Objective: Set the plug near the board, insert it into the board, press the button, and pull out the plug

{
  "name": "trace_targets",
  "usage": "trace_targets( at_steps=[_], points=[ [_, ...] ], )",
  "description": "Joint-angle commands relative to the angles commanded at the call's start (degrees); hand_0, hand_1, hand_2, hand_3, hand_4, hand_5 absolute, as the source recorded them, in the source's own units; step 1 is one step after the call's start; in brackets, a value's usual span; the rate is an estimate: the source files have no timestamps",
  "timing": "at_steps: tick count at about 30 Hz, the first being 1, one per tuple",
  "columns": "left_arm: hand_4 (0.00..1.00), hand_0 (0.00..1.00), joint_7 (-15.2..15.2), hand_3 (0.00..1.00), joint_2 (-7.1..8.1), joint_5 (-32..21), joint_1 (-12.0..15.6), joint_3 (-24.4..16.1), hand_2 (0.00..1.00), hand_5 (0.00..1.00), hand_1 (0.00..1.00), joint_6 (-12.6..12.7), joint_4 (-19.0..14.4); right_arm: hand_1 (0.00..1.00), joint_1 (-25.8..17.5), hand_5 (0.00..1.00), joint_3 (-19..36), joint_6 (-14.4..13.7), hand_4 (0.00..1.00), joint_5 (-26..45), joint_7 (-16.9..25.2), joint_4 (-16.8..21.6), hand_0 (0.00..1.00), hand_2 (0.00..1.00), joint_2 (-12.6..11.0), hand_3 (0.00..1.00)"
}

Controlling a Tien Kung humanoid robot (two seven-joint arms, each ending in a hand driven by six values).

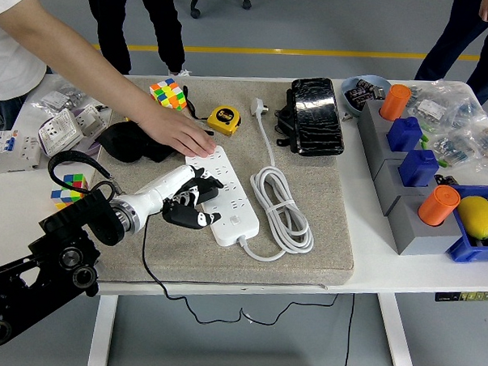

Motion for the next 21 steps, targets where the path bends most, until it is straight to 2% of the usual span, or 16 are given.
trace_targets(
  at_steps=[3, 4, 10, 21],
  points=[
    [0.550, 0.051, 0.76, 0.725, -0.13, 0.30, -0.72, 0.47, 0.159, 0.002, 0.081, -0.69, -0.14, 0.644, 0.07, 0.469, -0.09, 0.01, 0.915, 0.02, 0.00, 0.02, 0.567, 0.619, -0.05, 0.538],
    [0.692, 0.051, 1.00, 0.729, -0.14, 0.29, -0.90, 0.64, 0.157, 0.002, 0.083, -0.89, -0.16, 0.644, 0.09, 0.468, -0.12, 0.01, 0.915, 0.02, 0.00, 0.03, 0.567, 0.619, -0.06, 0.538],
    [0.702, 0.051, 2.68, 0.736, -0.11, 0.01, -2.51, 2.93, 0.161, 0.002, 0.088, -2.22, 0.20, 0.644, 0.16, 0.469, -0.40, 0.00, 0.915, 0.05, 0.02, 0.08, 0.567, 0.620, -0.10, 0.538],
    [0.703, 0.053, 3.93, 0.730, -0.53, -0.58, -4.29, 5.44, 0.161, 0.002, 0.087, -2.95, 1.76, 0.644, 0.04, 0.469, -0.38, 0.00, 0.915, 0.10, 0.04, 0.06, 0.567, 0.620, -0.14, 0.538]
  ],
)
